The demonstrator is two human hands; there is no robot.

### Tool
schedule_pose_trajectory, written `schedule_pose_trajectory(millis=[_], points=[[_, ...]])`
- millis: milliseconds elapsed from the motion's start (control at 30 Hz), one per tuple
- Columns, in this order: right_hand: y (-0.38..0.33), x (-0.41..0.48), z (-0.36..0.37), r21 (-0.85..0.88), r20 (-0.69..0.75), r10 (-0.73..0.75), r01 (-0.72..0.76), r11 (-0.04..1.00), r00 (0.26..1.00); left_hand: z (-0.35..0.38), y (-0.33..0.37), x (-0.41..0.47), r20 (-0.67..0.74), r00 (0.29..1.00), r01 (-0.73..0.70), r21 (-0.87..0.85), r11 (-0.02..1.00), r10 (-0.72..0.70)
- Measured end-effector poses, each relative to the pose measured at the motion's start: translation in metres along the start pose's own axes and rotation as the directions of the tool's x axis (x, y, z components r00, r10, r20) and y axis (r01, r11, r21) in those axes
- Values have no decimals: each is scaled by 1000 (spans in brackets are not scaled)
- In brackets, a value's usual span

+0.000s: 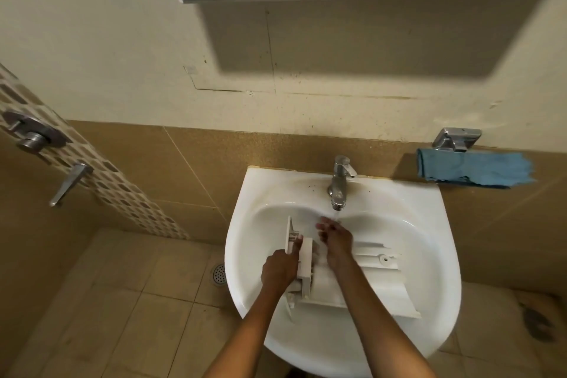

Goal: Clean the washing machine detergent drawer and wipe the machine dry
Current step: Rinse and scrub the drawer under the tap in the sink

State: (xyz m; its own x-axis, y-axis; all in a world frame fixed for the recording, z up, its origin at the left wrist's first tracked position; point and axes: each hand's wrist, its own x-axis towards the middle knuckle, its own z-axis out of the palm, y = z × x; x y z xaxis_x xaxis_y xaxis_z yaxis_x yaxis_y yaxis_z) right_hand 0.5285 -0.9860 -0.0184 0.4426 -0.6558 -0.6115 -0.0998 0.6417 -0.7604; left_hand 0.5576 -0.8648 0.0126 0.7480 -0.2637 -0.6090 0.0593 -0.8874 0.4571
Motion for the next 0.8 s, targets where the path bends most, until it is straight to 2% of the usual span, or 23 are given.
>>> schedule_pose_trajectory(millis=[67,133,367,400,433,467,500,533,567,667,733,800], points=[[-14,8,-17,340,-26,159,-141,930,987,0,0,0,8,1000,10,-4,1000,-10],[-27,13,-26,474,25,239,-222,852,971,-1,0,0,3,1000,12,24,1000,-12],[-43,6,-9,435,259,320,-405,804,911,1,2,2,-5,999,44,17,999,-44],[-45,5,-10,354,288,335,-425,833,897,1,3,1,-1,999,53,11,999,-53],[-47,3,-11,167,311,359,-422,891,880,1,5,1,-2,998,61,3,998,-61],[-49,-3,-14,-150,327,394,-365,919,859,1,6,1,-3,998,70,-13,997,-70],[-50,-10,-16,-485,332,444,-253,837,832,1,9,2,-5,997,76,-36,996,-76],[-49,-15,-18,-714,319,481,-127,689,817,0,11,2,-4,997,80,-65,995,-80],[-47,-20,-19,-820,299,484,-38,572,822,1,13,2,-4,997,77,-87,993,-78],[-39,-26,-21,-890,326,290,189,415,900,3,18,2,-4,996,84,-122,989,-86],[-31,-29,-22,-903,390,199,331,274,899,3,20,1,-7,996,88,-136,987,-90],[-16,-31,-26,-911,386,158,349,222,909,4,20,0,-20,995,89,-139,986,-93]])
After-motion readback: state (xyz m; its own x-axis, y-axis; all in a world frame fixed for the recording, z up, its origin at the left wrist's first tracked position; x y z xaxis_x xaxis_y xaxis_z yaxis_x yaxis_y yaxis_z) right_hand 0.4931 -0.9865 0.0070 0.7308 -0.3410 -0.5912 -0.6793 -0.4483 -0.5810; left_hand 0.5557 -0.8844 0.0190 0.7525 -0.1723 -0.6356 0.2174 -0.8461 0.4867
